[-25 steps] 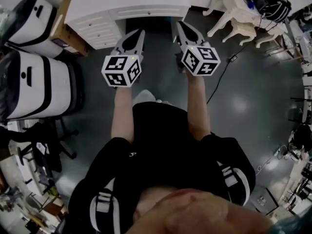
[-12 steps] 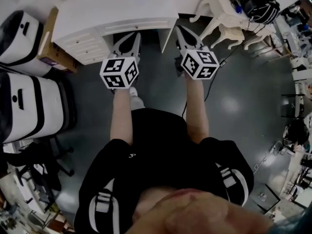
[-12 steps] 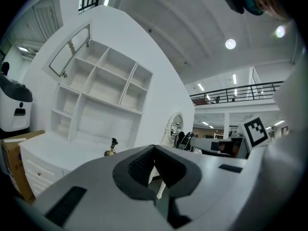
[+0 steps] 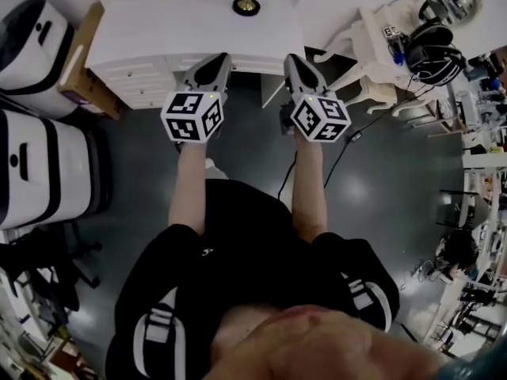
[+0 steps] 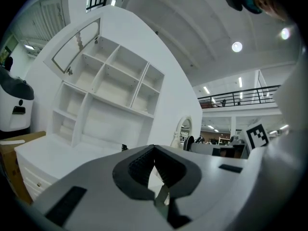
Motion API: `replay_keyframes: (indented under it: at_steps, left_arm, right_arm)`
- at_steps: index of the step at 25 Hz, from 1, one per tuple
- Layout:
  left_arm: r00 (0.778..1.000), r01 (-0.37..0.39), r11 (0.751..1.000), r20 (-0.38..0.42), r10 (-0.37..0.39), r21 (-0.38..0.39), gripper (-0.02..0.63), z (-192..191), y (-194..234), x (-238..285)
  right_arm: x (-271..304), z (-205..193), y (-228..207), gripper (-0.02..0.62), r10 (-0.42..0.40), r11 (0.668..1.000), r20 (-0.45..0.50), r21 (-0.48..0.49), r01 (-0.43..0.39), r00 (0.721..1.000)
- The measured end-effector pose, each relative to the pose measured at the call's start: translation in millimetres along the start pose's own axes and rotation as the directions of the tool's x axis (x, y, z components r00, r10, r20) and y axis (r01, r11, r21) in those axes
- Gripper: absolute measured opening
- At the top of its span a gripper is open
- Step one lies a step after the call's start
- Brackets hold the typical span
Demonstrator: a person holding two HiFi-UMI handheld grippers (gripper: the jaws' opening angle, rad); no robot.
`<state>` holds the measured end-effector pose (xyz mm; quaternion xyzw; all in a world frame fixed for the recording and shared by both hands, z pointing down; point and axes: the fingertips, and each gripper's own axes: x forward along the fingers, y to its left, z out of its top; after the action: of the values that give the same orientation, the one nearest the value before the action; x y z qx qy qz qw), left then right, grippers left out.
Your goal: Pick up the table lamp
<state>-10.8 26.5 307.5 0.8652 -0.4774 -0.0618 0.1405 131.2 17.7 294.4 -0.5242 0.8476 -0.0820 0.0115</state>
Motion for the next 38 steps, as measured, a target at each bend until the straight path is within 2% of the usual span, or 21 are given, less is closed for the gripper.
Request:
replay_keyframes:
  at_steps: [11,14,21,27,31,35,38]
  left_arm:
    - [0.999,0.018,0.999,-0.041,-0.016,0.039,0.009,21,89,53]
    - [0.998,0.024,0.997,-0.057,-0.02,0.07,0.009,17,100,60]
    - [0.997,0.044,0.998,-0.06,-0.042,0.04,0.009,14,116,76]
    - [0.999,-0.022,0.999,0.035,0.021,0.034,0.009,22,136,84]
    - [0.997,-0.074,0.995,0.008,0.074,0.069,0.009,14,156,98]
    - [0.997,-0.07,0.995,-0.012,0.071,0.075,0.009,5,165,125]
    - [0.997,-0.07,0.995,-0.021,0.072,0.075,0.009,3,169,147]
  right_arm:
    - [102,-3,6,0.023,-0.03,0.999,0.011,0.027,0.03,0.999]
    - [115,-8,8,0.023,-0.043,0.999,0.012,0.015,0.043,0.999]
    - [134,-7,3,0.023,-0.071,0.997,0.014,-0.011,0.071,0.997]
    - [151,-22,-5,0.023,-0.069,0.997,0.011,-0.017,0.069,0.998]
    - [174,-31,-12,0.023,-0.108,0.99,-0.015,-0.095,0.106,0.994]
    - [195,-33,-16,0.023,-0.061,0.991,-0.002,-0.122,0.06,0.998]
    - [205,-37,-32,0.023,-0.055,0.992,0.001,-0.116,0.055,0.998]
